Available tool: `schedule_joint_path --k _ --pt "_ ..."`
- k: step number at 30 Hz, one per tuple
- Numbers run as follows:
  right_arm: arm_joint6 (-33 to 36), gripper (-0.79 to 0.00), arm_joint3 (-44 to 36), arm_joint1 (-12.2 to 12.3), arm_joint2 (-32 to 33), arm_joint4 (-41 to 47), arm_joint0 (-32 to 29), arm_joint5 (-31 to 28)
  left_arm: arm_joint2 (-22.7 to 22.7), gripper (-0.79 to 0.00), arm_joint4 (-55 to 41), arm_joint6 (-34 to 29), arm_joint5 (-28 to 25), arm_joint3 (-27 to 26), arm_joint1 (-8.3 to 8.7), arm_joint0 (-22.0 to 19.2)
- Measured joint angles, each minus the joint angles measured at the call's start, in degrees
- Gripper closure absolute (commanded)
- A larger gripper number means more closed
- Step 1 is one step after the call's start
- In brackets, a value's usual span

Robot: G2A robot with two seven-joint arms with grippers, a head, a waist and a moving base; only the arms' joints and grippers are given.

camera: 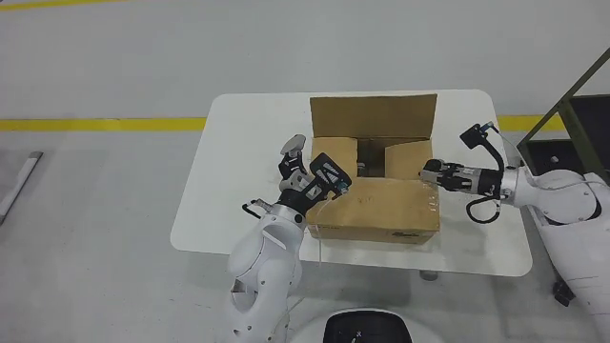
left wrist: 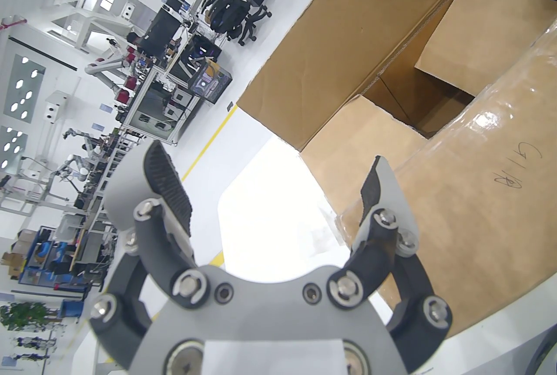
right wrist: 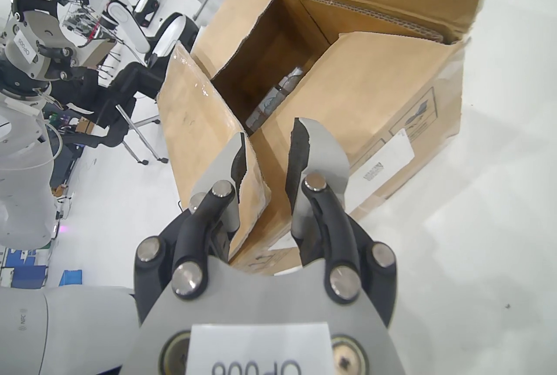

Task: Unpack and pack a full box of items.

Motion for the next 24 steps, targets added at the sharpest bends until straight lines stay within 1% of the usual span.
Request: schedule_joint_path --k 2,4,5,9,11,16,18,20,24 --pt "0.6 -0.283 0.2 0.2 -0.3 0.8 0.0 -0.6 0.0 -0.785 0.0 0.0 0.0 0.0 0.00 0.0" --pt "1.9 -0.308 0.0 0.4 -0.5 2.2 -0.1 -1.4 0.0 -0.785 0.0 0.0 0.0 0.0 0.00 0.0" --pt "2.6 -0.308 -0.3 0.6 -0.4 2.7 -0.3 -1.8 0.0 -0.785 0.0 0.0 0.0 0.0 0.00 0.0" --pt "5.8 -0.326 -2.3 1.5 0.1 5.7 -1.3 -2.3 0.0 -0.785 0.0 0.0 0.0 0.0 0.00 0.0" --pt "6.3 -0.369 -4.2 2.0 -0.1 6.4 -2.1 -1.8 0.0 -0.785 0.0 0.0 0.0 0.0 0.00 0.0" --pt "5.9 -0.357 -9.4 4.0 -0.3 12.2 -5.1 -2.1 0.0 -0.785 0.0 0.0 0.0 0.0 0.00 0.0" --pt "5.9 -0.366 -11.4 4.9 -0.7 13.7 -6.0 -2.1 0.0 -0.785 0.0 0.0 0.0 0.0 0.00 0.0" --pt "5.4 -0.372 -13.2 5.7 -1.1 14.3 -6.9 -2.6 0.0 -0.785 0.0 0.0 0.0 0.0 0.00 0.0" --pt "2.1 -0.391 -17.5 8.0 -2.1 13.9 -9.2 -5.9 0.0 -0.785 0.0 0.0 0.0 0.0 0.00 0.0"
